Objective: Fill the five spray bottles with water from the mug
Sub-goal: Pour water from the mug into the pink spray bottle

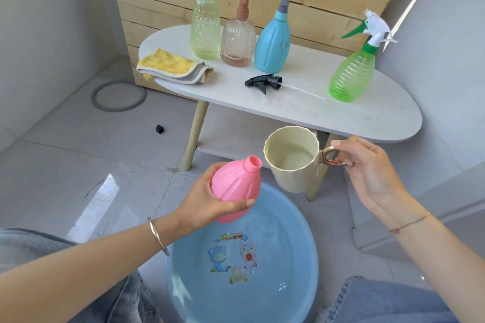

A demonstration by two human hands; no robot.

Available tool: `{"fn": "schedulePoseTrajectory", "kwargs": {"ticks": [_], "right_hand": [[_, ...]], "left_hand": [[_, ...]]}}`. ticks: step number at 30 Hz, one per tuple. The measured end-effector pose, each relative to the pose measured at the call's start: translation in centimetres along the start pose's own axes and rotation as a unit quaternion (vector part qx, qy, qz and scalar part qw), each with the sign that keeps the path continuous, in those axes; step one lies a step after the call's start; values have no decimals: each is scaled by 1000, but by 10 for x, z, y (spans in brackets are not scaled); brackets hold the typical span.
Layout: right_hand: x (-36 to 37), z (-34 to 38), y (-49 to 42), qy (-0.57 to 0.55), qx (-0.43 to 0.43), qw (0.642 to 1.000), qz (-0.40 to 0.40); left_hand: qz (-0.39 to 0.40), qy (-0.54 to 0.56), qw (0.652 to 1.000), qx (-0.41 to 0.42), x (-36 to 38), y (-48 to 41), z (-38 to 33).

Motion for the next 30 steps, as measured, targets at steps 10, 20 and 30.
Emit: {"fn": "schedulePoseTrajectory", "kwargs": {"ticks": [10,20,30], "right_hand": [[2,20,8,65,-48,997,-2],[3,19,11,113,-86,990,-4],[7,21,15,163,-79,984,10]], "left_hand": [[34,-33,999,15,1,-2,6],[41,-47,998,24,3,-2,8],[52,-50,997,12,2,1,14]]}}
Point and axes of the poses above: each hand's wrist, its own y-axis away from the middle knuckle, its own x-axis out of the palm, z = x × y, the point moved 1 cm from there along -y, towards the middle knuckle, and after that the axes turned 8 degrees about -z, right-handed, at the moved point
